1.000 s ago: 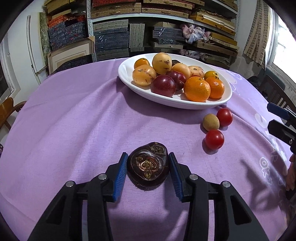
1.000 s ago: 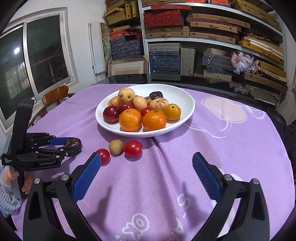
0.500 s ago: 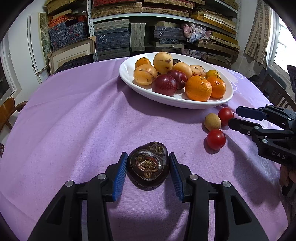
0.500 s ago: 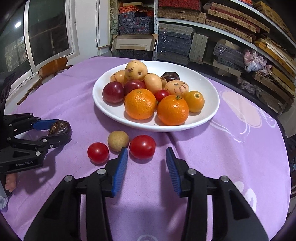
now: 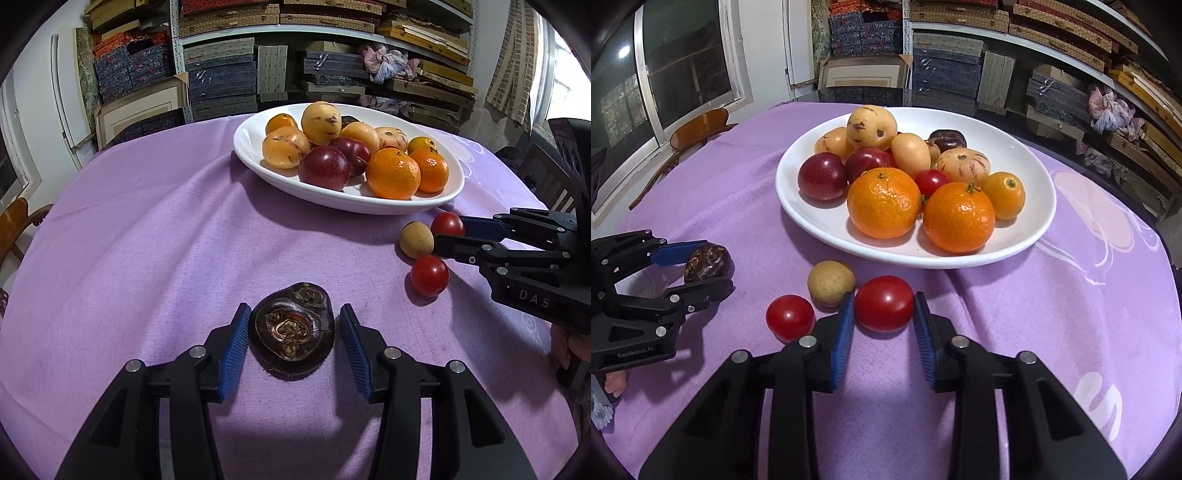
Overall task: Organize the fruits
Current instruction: 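Grasp the mangosteen with the left tool while the right tool grasps the red tomato, then release the mangosteen on the plate with the left tool while the right tool releases the tomato there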
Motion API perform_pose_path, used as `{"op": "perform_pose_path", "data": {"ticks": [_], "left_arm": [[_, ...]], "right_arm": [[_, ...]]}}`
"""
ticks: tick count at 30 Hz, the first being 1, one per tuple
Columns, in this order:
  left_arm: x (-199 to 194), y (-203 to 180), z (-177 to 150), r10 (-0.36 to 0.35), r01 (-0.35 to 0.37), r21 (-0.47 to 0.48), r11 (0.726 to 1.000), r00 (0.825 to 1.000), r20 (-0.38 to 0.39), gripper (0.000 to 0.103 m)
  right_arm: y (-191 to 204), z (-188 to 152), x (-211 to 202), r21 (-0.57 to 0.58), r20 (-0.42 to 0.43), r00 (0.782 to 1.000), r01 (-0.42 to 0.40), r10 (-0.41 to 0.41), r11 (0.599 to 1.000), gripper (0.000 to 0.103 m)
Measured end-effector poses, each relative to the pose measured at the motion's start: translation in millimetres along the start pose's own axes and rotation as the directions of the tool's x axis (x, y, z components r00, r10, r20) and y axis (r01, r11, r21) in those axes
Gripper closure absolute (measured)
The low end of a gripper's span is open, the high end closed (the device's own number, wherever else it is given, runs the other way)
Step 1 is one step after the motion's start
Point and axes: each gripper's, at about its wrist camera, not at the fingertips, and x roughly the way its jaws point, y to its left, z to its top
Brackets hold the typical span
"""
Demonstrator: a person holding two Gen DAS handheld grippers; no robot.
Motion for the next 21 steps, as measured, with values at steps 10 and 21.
{"op": "perform_pose_path", "data": {"ticks": [10,21], "left_arm": [[-1.9,5.6,0.1,-0.036,0.036,-0.022,0.999,0.999,0.013,0.058],[-22.4,0.9,20.9,-0.034,0.034,-0.004,0.999,0.993,0.111,0.058]], "right_arm": [[-7.2,-9.7,-10.5,0.025,0.012,0.999,-0.030,0.029,0.999,0.072],[-19.9,-11.1,-56.0,0.078,0.146,0.989,-0.028,0.016,0.997,0.072]]}}
